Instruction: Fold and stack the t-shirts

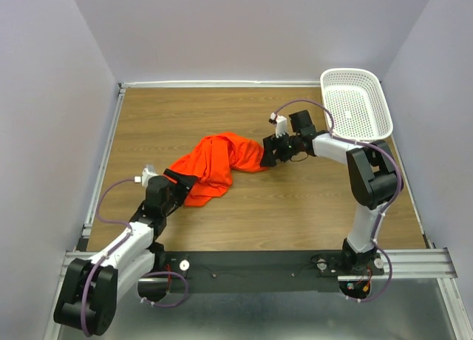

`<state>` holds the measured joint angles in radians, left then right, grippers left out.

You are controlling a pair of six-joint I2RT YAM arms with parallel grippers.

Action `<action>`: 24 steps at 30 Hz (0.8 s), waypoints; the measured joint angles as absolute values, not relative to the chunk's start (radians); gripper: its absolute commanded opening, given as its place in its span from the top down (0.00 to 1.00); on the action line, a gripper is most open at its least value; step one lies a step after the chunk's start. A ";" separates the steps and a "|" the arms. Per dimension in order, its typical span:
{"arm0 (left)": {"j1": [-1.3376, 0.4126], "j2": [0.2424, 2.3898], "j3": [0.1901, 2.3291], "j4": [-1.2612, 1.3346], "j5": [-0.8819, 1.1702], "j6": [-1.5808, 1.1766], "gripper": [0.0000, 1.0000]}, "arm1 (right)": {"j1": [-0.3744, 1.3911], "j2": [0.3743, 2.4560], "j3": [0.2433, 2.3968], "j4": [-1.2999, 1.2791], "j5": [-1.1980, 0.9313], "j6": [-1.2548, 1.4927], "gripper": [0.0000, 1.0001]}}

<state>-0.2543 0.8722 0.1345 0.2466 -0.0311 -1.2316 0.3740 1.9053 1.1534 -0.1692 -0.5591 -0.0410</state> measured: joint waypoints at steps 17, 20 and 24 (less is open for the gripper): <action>-0.254 1.173 0.240 0.379 0.012 -1.242 0.38 | 0.374 1.909 1.157 -0.167 -0.559 -0.041 0.15; -0.254 1.159 0.259 0.376 0.012 -1.234 0.37 | 0.374 1.909 1.157 -0.167 -0.559 -0.041 0.15; -0.254 1.106 0.265 0.357 0.012 -1.211 0.37 | 0.374 1.909 1.157 -0.167 -0.559 -0.042 0.15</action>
<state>-0.2543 1.1061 0.2653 0.3569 0.0120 -1.2110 0.3740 1.9095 1.1568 -0.1669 -0.5594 -0.0422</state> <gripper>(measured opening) 0.628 0.854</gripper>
